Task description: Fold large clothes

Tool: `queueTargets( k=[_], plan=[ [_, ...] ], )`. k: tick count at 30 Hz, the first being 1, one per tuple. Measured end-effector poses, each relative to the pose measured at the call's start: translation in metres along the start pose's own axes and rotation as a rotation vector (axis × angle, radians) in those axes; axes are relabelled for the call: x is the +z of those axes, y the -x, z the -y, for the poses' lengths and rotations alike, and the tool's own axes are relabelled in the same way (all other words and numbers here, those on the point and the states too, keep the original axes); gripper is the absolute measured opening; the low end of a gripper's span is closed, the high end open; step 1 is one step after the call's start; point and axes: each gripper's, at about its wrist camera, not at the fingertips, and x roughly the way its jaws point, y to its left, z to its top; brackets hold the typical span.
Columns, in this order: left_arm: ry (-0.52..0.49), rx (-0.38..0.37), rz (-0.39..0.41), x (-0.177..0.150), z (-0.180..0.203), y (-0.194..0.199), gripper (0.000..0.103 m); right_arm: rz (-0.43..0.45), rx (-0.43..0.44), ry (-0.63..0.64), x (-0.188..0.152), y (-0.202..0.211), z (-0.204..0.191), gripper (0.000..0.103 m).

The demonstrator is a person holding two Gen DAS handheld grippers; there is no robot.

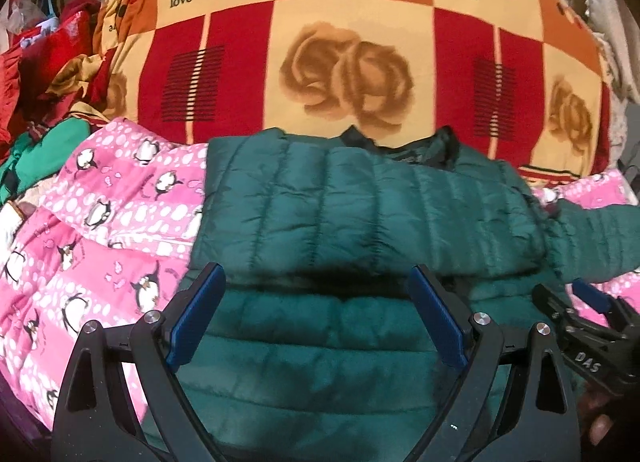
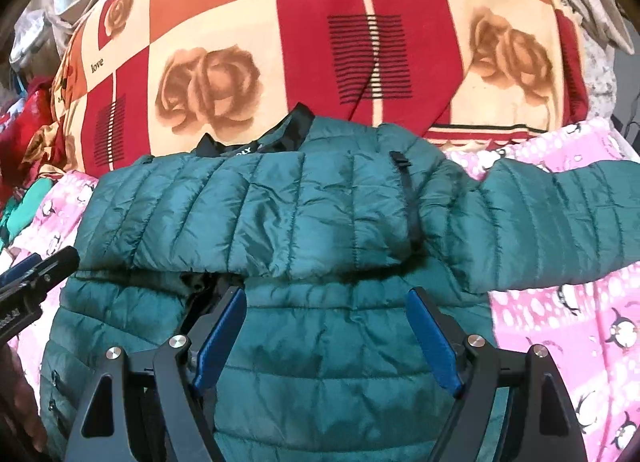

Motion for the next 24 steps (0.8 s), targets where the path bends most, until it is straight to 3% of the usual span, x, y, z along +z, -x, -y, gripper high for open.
queueTargets(
  k=[15,24],
  plan=[
    [-0.023,-0.15,0.026,0.006,0.063,0.03,0.093,0.037,-0.069,-0.065,-0.005,0.031,0.066,0.08],
    [-0.037,-0.151,0.004,0.001,0.081,0.019,0.093,0.027,-0.132,-0.12,-0.008,0.031,0.121,0.08]
  ],
)
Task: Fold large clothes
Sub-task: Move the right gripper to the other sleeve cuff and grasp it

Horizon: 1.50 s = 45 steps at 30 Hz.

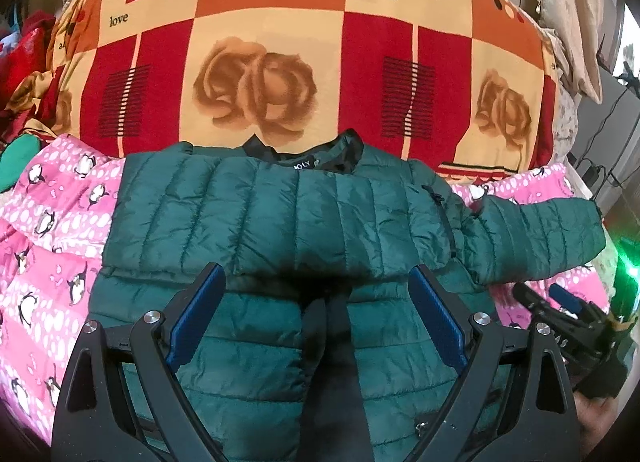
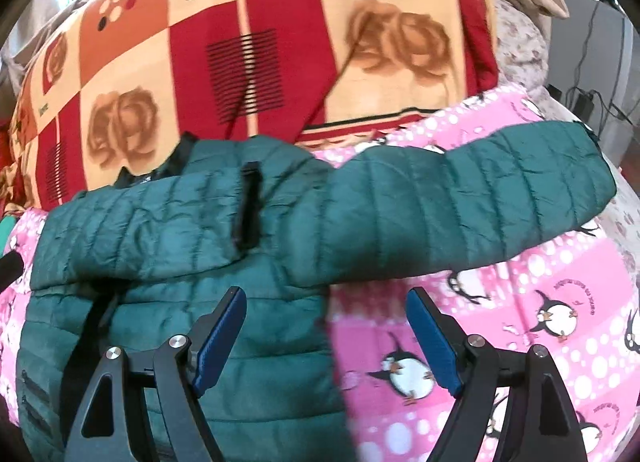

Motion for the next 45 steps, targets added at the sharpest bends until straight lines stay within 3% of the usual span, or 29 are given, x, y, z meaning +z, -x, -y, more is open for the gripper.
queueTargets(
  k=[18,31,38,45],
  plan=[
    [0.035,0.022,-0.044,-0.003,0.0,-0.039,0.093,-0.046,-0.052,-0.067,-0.001,-0.037,0.059,0.08],
    [0.079,0.013,-0.041,-0.004,-0.02,-0.042,0.093,-0.059,-0.122,-0.135,0.004,-0.048,0.101,0.08],
    [0.11,0.009,-0.038,-0.005,-0.035,-0.041,0.093,-0.034,-0.2,-0.206,0.023,-0.04,0.147,0.08],
    [0.129,0.011,-0.045,-0.005,-0.042,-0.046,0.093,0.009,-0.26,-0.356,0.045,-0.031,0.22,0.08]
  ],
)
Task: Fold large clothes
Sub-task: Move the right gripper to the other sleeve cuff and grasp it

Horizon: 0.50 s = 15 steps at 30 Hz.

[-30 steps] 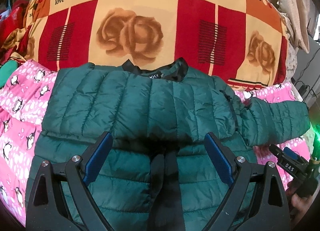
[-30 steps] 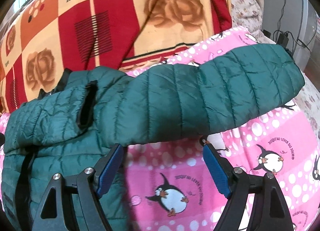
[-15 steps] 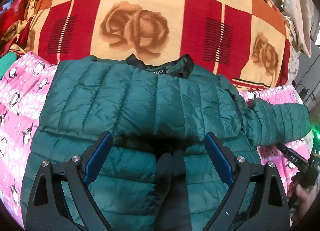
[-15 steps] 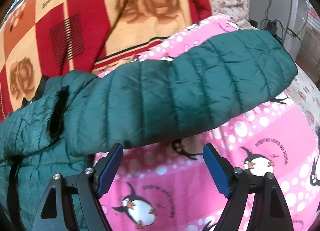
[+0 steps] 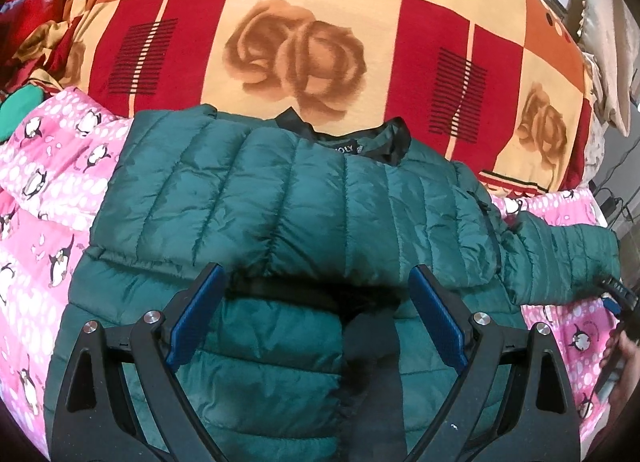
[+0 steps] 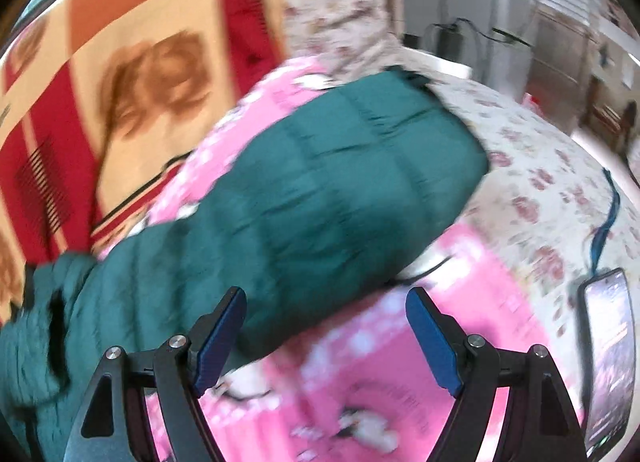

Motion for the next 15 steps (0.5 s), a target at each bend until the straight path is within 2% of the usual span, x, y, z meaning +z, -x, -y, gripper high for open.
queueTargets(
  k=[7,13,14,15],
  plan=[
    [-0.012,0.012,-0.019,-0.003,0.0,-0.01,0.093,0.025,0.002,-0.1,0.03,-0.021,0.036,0.08],
    [-0.017,0.022,-0.033,-0.005,0.001,-0.017,0.093,0.02,0.059,-0.194,0.046,-0.043,0.053,0.08],
    [-0.019,0.023,-0.035,-0.005,0.001,-0.017,0.093,0.03,0.058,-0.19,0.048,-0.043,0.051,0.079],
    [-0.021,0.024,-0.038,-0.005,0.001,-0.019,0.093,0.046,0.056,-0.183,0.049,-0.042,0.049,0.069]
  ],
)
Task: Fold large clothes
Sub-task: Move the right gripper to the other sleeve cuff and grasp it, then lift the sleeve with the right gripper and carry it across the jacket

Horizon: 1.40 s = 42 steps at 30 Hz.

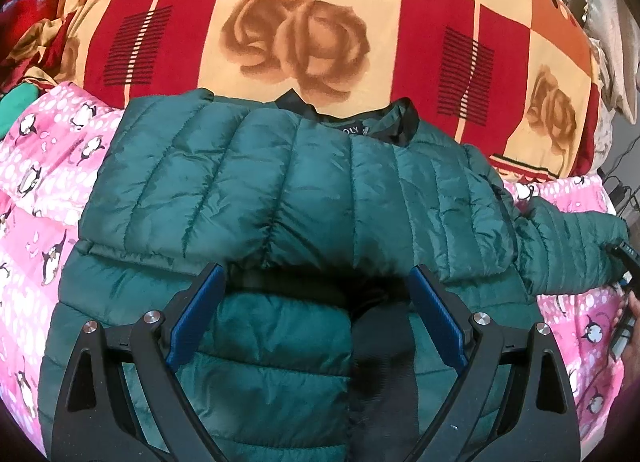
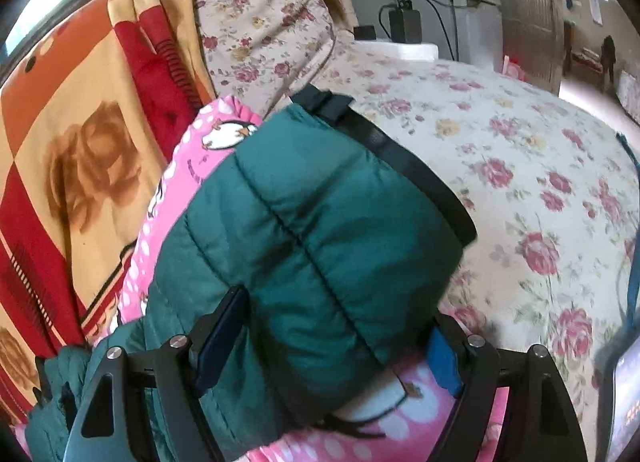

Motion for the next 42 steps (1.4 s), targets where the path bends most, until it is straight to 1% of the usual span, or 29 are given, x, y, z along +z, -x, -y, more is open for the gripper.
queueTargets(
  k=[1,2,3,5,8,10,12,15,18,23,30,37,42],
  plan=[
    [-0.001,0.0,-0.003,0.0,0.0,-0.001,0.093,0.018,0.009,0.011,0.0,0.002,-0.003,0.062],
    [-0.001,-0.002,-0.005,-0.001,0.0,-0.001,0.093,0.038,0.021,0.029,0.0,0.005,-0.007,0.047],
    [-0.001,-0.002,-0.005,-0.001,0.0,-0.001,0.093,0.052,0.034,0.052,-0.001,0.008,-0.012,0.036],
    [0.0,-0.001,-0.005,-0.002,-0.001,-0.001,0.093,0.065,0.07,0.093,-0.003,0.013,-0.02,0.024],
    [0.009,-0.005,-0.001,-0.002,-0.003,0.002,0.093,0.075,0.131,0.142,-0.009,0.023,-0.031,0.017],
    [0.01,-0.003,0.006,-0.002,-0.004,0.005,0.093,0.081,0.187,0.135,-0.012,0.03,-0.033,0.015],
    [0.008,0.002,0.01,-0.002,-0.006,0.007,0.093,0.079,0.272,0.114,-0.016,0.04,-0.036,0.014],
    [0.013,0.0,0.017,-0.002,-0.008,0.012,0.093,0.07,0.345,0.124,-0.025,0.052,-0.047,0.014],
    [0.008,0.004,0.027,-0.002,-0.008,0.017,0.093,0.059,0.388,0.161,-0.038,0.067,-0.065,0.013],
    [-0.017,0.038,0.057,-0.001,-0.011,0.028,0.093,0.04,0.429,0.226,-0.06,0.085,-0.097,0.013],
    [-0.041,0.098,0.088,0.006,-0.022,0.039,0.093,-0.014,0.482,0.296,-0.086,0.095,-0.14,0.013],
    [-0.027,0.14,0.08,0.014,-0.038,0.035,0.093,-0.062,0.543,0.365,-0.11,0.104,-0.19,0.013],
    [-0.002,0.144,0.071,0.017,-0.049,0.033,0.093,-0.101,0.579,0.42,-0.129,0.105,-0.23,0.013]
  ],
)
